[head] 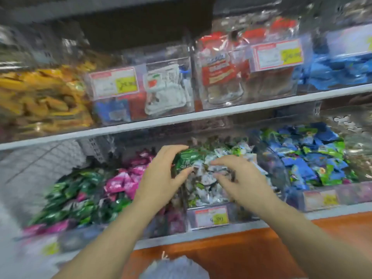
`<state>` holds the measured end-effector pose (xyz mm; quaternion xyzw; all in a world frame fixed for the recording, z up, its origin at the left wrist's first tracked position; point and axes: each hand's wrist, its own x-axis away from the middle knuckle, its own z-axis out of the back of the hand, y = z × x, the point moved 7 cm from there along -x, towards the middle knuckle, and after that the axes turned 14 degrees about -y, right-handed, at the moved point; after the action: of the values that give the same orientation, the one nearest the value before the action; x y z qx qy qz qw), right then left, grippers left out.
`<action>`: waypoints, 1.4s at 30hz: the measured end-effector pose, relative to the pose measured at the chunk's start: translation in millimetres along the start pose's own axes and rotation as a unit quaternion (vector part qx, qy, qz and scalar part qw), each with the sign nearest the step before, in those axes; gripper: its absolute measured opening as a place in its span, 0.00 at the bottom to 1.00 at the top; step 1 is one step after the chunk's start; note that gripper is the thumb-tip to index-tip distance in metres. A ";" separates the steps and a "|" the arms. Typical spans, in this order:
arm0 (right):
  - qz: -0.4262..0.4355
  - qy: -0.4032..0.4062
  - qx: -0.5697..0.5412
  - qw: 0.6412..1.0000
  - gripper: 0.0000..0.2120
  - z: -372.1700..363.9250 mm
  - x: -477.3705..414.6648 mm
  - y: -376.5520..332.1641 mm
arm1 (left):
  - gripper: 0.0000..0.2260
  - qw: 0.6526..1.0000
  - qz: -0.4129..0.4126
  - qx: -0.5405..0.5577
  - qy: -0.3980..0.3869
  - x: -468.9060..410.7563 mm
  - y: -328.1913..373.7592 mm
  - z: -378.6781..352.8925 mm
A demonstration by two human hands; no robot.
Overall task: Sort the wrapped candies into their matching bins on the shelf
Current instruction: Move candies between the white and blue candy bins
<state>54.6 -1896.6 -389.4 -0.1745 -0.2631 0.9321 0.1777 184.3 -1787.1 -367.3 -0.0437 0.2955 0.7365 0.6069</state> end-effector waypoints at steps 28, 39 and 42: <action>0.024 -0.065 -0.004 0.998 0.15 -101.0 -56.4 -73.1 | 0.24 0.919 0.354 -0.174 -0.026 87.4 -198.6 101.4; 0.005 0.004 0.000 1.000 0.12 -5.7 -8.2 -14.4 | 0.11 0.987 0.122 -0.089 -0.058 -1.3 -17.4 18.0; -0.040 0.038 -0.005 0.998 0.12 26.5 17.2 27.5 | 0.10 0.992 0.100 -0.045 -0.063 -27.9 23.5 -18.3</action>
<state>21.9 -1922.7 -387.4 -0.2001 -0.2672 0.9155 0.2244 164.5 -1822.3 -361.5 0.0051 0.2263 0.8073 0.5450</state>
